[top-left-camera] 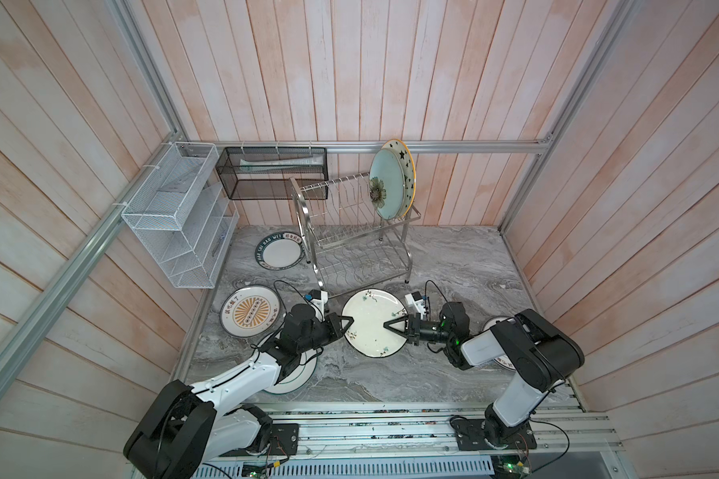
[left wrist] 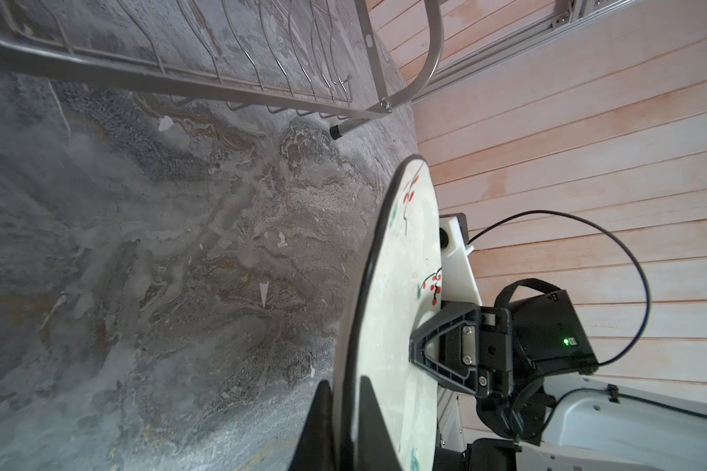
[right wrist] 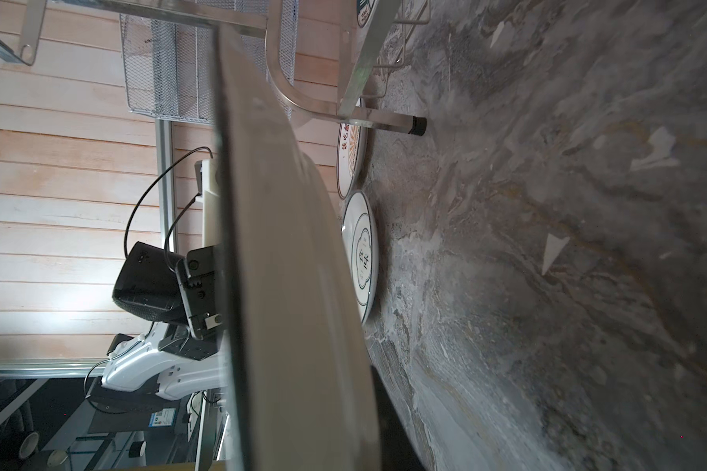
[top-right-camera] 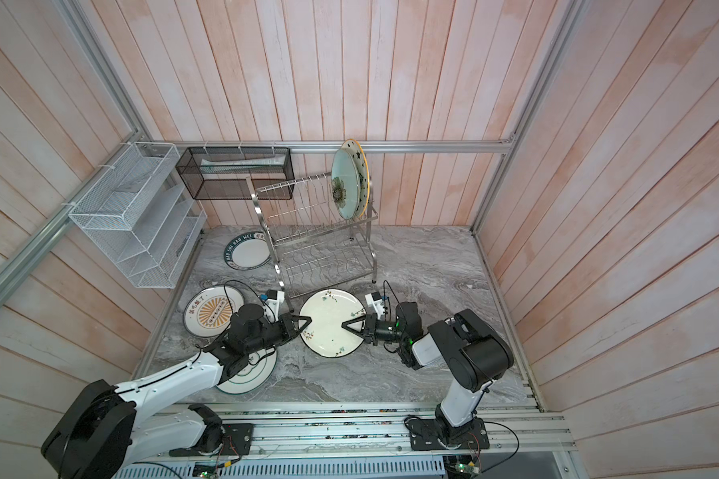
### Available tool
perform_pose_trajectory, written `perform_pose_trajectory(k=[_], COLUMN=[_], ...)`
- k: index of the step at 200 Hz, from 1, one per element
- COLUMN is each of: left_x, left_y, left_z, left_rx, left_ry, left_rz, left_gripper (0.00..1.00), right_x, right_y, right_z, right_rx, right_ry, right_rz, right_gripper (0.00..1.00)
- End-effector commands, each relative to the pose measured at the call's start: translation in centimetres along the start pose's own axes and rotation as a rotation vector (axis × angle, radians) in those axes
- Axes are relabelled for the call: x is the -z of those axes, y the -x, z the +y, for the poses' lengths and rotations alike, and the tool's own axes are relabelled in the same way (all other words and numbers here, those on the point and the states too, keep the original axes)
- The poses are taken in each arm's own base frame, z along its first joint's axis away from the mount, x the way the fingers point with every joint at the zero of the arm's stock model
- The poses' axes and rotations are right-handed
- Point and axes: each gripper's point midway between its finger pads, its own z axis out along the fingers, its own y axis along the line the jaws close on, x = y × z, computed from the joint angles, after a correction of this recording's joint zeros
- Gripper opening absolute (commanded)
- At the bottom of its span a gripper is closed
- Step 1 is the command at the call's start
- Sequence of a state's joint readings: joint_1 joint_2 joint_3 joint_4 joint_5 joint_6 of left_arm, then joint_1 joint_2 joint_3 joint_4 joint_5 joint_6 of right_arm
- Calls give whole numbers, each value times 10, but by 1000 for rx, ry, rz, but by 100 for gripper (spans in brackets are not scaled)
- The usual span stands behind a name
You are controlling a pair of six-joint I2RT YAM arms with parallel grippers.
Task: Load plates into a dish rack
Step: Place the plate on the dish rack.
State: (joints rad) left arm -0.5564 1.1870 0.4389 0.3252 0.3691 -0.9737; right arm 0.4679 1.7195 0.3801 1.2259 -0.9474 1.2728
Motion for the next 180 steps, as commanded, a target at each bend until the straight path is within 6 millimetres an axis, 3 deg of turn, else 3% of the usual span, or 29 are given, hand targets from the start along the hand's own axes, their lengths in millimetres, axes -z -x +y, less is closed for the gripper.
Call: perform_pose_trajectory(k=[1, 34, 103, 180], left_x=[0, 0, 2, 8], left_y=[-11, -11, -9, 0], left_z=[-7, -6, -8, -16], left_rx=[-46, -46, -51, -84], left_ry=[-30, -19, -12, -24], left_rz=[44, 46, 37, -5], left_gripper=[0, 0, 35, 39], right_x=[-8, -9, -5, 8], right_y=[3, 5, 19, 57], right_z=[33, 36, 39, 46], right_rx=[128, 135, 172, 304], right_ry=[86, 86, 66, -12], right_rz=[27, 25, -17, -122], right_gripper=[14, 3, 0, 0])
